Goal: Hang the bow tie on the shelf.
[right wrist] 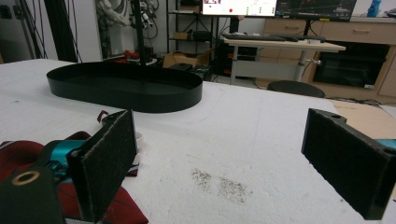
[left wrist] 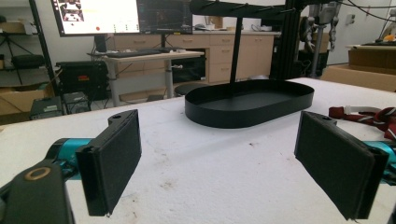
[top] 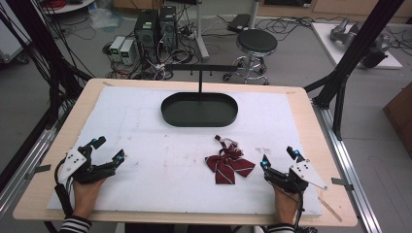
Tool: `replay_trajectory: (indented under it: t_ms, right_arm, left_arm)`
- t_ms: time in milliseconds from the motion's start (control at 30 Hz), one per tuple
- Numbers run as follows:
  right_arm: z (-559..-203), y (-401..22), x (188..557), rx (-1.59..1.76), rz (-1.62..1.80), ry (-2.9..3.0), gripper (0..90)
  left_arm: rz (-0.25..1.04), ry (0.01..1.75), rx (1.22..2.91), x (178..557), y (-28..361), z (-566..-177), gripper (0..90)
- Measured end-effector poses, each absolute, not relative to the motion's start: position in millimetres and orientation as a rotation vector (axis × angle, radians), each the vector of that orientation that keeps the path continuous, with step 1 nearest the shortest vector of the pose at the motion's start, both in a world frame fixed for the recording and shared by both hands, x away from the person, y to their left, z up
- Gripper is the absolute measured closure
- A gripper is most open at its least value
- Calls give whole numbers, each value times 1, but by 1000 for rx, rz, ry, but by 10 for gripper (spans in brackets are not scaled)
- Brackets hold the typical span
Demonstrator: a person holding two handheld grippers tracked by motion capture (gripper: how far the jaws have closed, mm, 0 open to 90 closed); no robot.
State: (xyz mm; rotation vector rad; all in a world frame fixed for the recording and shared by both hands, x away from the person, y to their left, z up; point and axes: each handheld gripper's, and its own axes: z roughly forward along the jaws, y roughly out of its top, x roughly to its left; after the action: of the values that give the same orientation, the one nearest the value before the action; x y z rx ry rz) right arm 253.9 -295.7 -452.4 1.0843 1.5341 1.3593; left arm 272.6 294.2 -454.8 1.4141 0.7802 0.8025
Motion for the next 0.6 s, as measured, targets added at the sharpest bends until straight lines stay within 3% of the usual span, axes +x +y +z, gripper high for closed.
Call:
replay_trajectory:
  t_ms: [600]
  right_arm:
    - [-452,-297,254,1085,1365,1526,94]
  left_arm:
    - [807,779,1439,273,292,-454,152]
